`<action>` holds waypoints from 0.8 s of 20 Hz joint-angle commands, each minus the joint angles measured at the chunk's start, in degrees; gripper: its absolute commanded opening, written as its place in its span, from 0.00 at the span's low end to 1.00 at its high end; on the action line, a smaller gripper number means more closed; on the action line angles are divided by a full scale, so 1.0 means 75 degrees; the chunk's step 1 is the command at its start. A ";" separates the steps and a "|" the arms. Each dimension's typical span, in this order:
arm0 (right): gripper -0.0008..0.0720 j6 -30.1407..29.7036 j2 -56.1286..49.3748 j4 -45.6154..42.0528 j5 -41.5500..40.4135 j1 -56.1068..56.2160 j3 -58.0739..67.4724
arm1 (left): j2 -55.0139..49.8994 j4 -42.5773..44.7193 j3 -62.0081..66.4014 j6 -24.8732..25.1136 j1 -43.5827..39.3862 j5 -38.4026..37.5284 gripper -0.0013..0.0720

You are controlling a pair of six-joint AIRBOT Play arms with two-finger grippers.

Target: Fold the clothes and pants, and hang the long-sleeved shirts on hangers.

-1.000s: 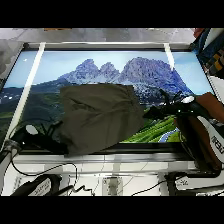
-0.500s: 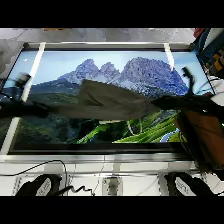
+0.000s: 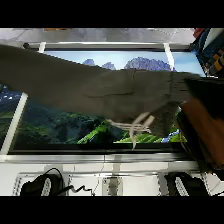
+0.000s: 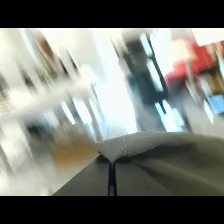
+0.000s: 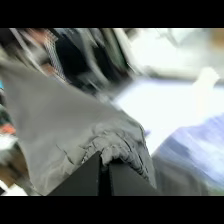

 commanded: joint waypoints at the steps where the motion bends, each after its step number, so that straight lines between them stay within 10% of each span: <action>1: 0.04 0.0880 0.0423 0.1020 -0.0294 0.0000 0.0571 | 0.0758 -0.0009 0.0038 -0.0003 0.0006 0.1061 0.02; 8: 0.04 0.1011 -0.0618 -0.0807 -0.0994 0.0000 0.0085 | -0.1565 -0.0414 0.0029 -0.0003 -0.0015 -0.0516 0.02; 16: 0.04 0.0976 -0.5642 -0.1641 -0.3139 0.0994 -0.1247 | -0.6883 -0.0801 0.0029 -0.0178 -0.1530 -0.1023 0.02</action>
